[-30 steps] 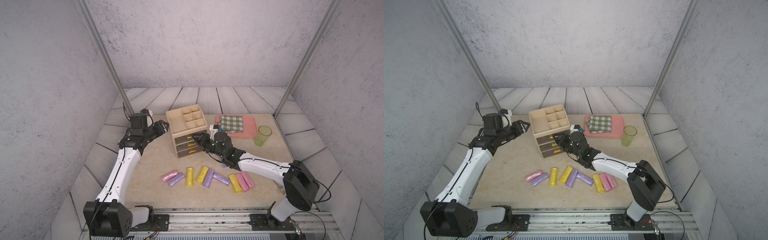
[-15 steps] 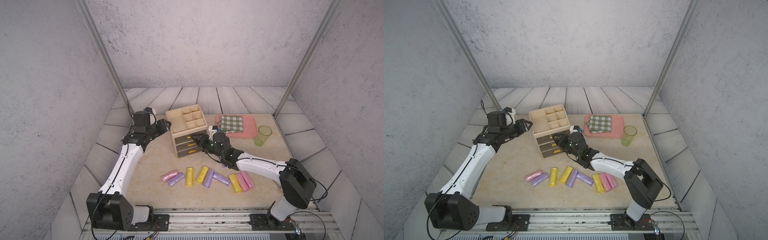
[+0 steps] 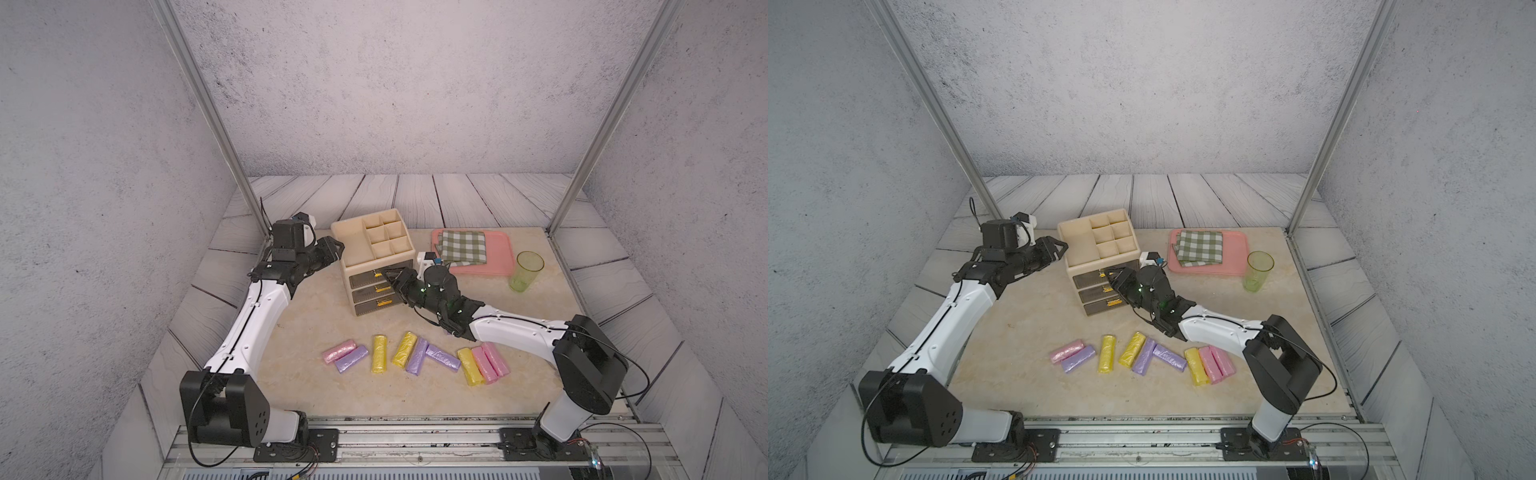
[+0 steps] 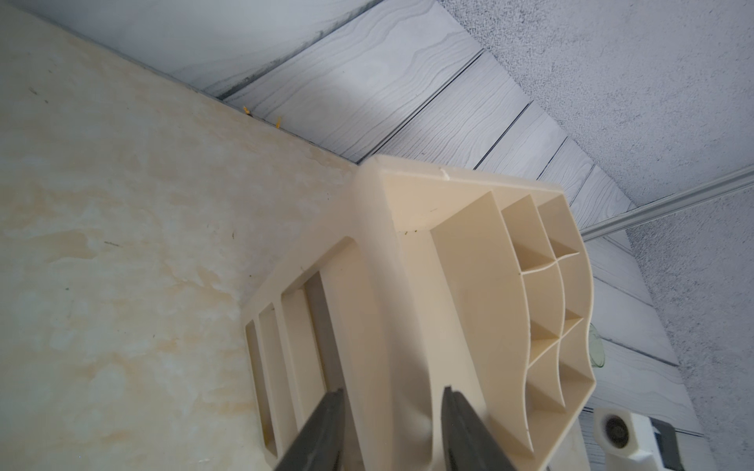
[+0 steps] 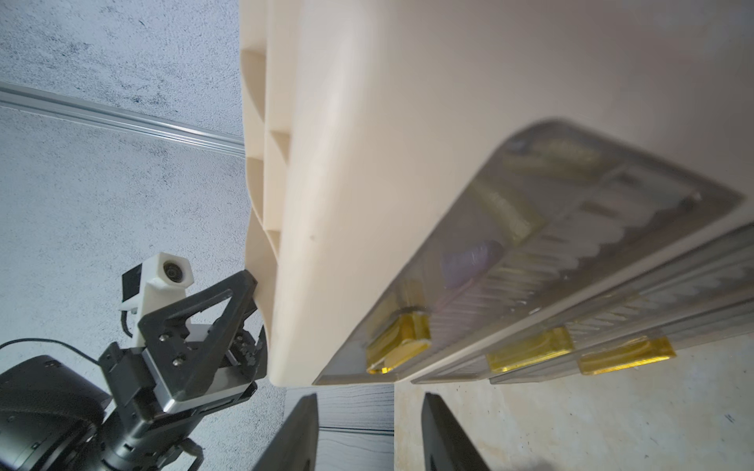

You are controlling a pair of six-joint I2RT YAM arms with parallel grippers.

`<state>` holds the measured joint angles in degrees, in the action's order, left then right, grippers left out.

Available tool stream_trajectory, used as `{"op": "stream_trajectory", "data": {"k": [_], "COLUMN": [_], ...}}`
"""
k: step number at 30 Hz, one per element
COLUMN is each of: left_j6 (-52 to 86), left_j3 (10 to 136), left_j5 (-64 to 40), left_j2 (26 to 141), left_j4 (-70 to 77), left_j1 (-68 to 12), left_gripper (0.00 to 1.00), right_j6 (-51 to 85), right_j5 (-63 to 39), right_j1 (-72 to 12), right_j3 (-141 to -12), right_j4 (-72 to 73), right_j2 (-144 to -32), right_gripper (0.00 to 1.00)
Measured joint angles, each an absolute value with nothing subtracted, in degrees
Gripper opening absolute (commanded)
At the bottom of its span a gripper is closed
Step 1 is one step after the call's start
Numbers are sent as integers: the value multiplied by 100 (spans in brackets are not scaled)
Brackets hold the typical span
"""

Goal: Sort the rolls of trash bags by color and place them into the drawer
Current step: Open the drawer in the storage box.

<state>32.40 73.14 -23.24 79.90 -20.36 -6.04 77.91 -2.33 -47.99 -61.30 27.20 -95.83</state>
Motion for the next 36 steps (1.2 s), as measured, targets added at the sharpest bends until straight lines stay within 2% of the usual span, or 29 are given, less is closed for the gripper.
{"op": "stream_trajectory", "data": {"k": [10, 36], "left_j6": [3223, 3170], "left_j3": [7314, 7301], "left_j5": [-2412, -2506], "left_j2": [7992, 7994], "left_j4": [-2036, -2053], "left_j1": [-657, -657], "left_gripper": [29, 24], "right_j6": [7782, 7950], "right_j5": [-95, 93], "right_j1": [-4799, -4781], "right_j3": [-6108, -6045], "right_j4": [2971, 3730], "right_j2": [-9690, -10071], "right_gripper": [39, 33]}}
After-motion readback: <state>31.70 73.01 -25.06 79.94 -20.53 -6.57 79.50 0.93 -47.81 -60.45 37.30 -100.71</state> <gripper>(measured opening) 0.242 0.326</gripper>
